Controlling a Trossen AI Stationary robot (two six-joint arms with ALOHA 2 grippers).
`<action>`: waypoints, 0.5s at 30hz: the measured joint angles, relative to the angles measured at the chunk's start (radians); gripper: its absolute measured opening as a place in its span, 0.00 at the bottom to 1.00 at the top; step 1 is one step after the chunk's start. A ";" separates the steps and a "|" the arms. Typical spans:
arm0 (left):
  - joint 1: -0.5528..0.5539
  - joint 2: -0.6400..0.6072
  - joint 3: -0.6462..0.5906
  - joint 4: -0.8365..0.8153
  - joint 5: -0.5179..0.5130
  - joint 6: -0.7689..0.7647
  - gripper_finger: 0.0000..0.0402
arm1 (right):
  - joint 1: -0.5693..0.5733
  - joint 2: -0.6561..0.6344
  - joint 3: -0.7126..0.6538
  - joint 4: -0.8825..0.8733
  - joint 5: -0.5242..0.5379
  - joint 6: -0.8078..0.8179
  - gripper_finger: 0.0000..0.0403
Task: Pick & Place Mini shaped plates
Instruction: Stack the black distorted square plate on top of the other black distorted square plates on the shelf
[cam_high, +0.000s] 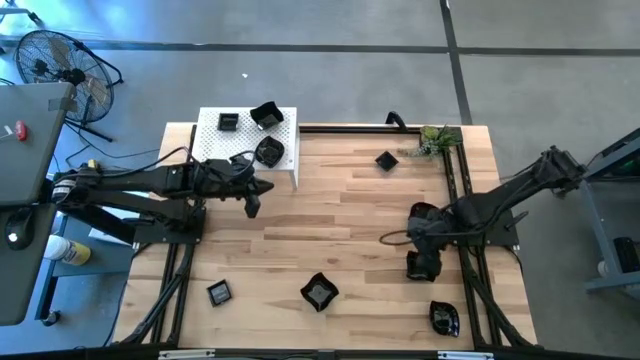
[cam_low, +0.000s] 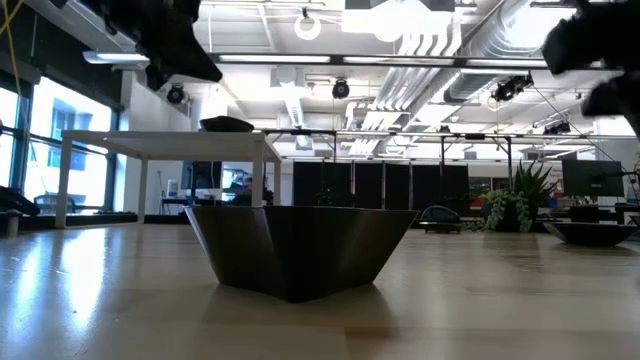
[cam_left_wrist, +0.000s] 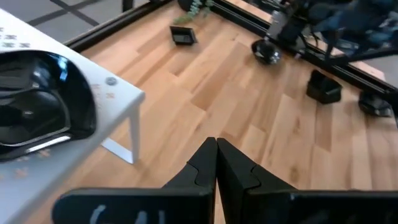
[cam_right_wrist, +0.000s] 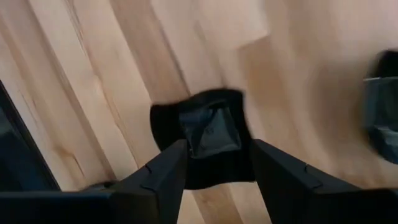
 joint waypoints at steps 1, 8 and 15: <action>-0.010 0.000 0.000 -0.003 -0.005 0.000 0.00 | 0.003 0.000 -0.039 0.041 -0.020 -0.010 0.44; -0.067 0.000 0.000 -0.008 -0.039 -0.027 0.00 | 0.003 0.000 -0.180 0.120 0.019 -0.030 0.40; -0.087 0.000 0.000 -0.013 -0.044 -0.037 0.00 | 0.003 0.000 -0.257 0.267 -0.008 -0.062 0.31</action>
